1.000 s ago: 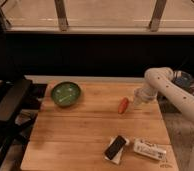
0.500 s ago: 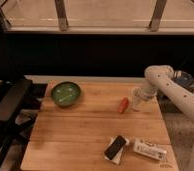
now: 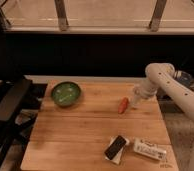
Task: Pick up the ceramic cup
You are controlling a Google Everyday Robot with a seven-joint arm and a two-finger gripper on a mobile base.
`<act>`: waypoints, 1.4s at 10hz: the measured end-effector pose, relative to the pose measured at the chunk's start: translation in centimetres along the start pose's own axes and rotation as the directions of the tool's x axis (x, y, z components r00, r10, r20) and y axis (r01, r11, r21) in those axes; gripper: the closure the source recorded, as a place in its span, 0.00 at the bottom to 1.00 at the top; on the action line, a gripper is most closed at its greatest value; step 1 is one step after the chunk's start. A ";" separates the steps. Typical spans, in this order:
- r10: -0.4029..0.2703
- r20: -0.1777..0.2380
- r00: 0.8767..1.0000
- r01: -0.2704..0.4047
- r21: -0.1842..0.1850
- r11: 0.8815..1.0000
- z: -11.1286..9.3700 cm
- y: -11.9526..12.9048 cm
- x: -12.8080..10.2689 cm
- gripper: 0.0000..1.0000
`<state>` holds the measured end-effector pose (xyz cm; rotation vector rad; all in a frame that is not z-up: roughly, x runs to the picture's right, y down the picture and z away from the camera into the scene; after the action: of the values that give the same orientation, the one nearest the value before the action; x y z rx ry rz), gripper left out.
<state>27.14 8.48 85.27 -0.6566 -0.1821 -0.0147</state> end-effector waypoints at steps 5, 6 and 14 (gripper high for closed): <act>-0.017 0.018 1.000 0.017 0.005 1.000 -1.6 -0.4 -0.5 0.82; -0.019 0.020 1.000 0.019 0.006 1.000 -1.8 -0.5 -0.6 0.82; -0.045 0.036 0.998 0.044 0.008 0.999 -3.6 -1.1 -1.3 0.82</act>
<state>26.33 5.41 82.90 -0.6458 -0.2316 -0.0449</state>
